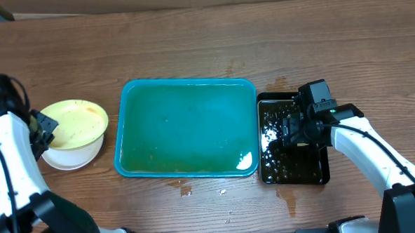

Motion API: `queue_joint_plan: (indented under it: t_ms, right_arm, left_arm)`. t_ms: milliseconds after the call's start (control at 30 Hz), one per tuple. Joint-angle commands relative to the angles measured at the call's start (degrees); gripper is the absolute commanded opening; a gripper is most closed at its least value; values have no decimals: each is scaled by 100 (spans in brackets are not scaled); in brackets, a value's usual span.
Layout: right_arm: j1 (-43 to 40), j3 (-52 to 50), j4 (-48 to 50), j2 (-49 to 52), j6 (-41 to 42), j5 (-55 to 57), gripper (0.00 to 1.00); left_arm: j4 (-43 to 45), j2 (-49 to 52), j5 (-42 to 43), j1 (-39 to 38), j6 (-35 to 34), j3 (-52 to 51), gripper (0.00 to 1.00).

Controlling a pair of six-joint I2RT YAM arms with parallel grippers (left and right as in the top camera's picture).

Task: Clean dirty plates on tray and stack at the side
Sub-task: 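Carry yellow-green plate left and stack it on the white plates, then release the plate and sponge, withdraw both grippers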

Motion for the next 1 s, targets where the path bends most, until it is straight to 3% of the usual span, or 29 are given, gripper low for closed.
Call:
queue_joint_plan:
  t_ms: [0,67,100,167,200,400,733,800,833,967]
  right_arm:
    - [-11,-33,17,-31,-22,-4,82]
    - [-11,-33,17,-31,-22,-4,82]
    - [-11,-33,17,-31,-22,-4,83]
    - [-11,-33,20,-31,-22,-4,83]
    - [-11,-31,20,-31,-22,-4,86]
    - [-11,151,-192,-33,-22,-72,100]
    - [-11,1338,-997,-33,-22,-704,100]
    - [-11,1604,-1185,-33,-22,-896,100]
    - [-11,1744,-1281,-33,-24,-1040,100]
    - [-11,2057,-1698,-33,-24,-1250,100]
  left_arm:
    - [11,262,234,133,26,79,4]
    - [9,345,236,199,26,79,5]
    - [2,354,245,229,26,79,13]
    - [-9,350,282,240,26,81,61]
    - [-9,334,396,240,26,81,71]
    - [-13,140,1110,138,234,81,75]
    - [7,-804,1478,-1012,896,81,75]
    - [-92,-935,1475,-1375,1196,81,80]
    - [-186,-966,1447,-1580,1370,81,100]
    - [-850,-962,1412,-2037,1508,79,100]
